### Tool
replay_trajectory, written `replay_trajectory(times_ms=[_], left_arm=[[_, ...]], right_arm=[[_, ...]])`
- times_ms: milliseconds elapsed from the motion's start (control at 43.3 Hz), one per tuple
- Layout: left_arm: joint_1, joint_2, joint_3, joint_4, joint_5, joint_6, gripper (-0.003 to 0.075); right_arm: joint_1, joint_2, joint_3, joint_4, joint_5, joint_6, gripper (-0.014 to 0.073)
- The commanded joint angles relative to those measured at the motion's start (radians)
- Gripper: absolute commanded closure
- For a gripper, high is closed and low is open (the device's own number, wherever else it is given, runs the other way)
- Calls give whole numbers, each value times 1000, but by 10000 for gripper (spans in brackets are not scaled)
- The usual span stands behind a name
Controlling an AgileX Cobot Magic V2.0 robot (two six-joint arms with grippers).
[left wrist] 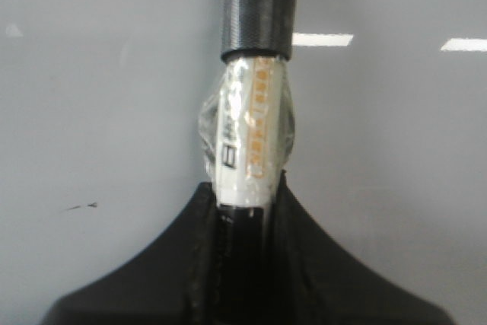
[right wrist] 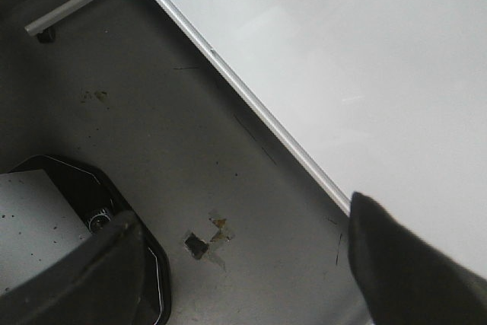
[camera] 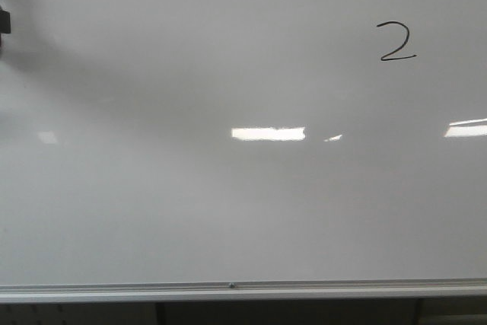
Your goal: Write number 2 on whiteboard
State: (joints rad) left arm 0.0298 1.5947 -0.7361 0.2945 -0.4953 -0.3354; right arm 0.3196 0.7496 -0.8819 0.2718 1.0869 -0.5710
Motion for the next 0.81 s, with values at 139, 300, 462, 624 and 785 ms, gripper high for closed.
replay_trajectory(times_ms=[139,300,462,624,785], left_arm=[[2,24,-54,0,-124,6,634],[2,35,-58,0,-141,6,455],[2,35,-58,0,-141,6,332],[2,-3,-59,4,-101,8,323],[2,-119,-76,43,77,15,323]], right_arm=[[-7,-4,-28,11,-44,2,18],[-7,-4,-28,11,-44,2,18],[-7,-4,-28,11,-44,2,18],[-7,-4,-28,11,-44,5,18],[-7,-4,-32,-4,-44,62,18]])
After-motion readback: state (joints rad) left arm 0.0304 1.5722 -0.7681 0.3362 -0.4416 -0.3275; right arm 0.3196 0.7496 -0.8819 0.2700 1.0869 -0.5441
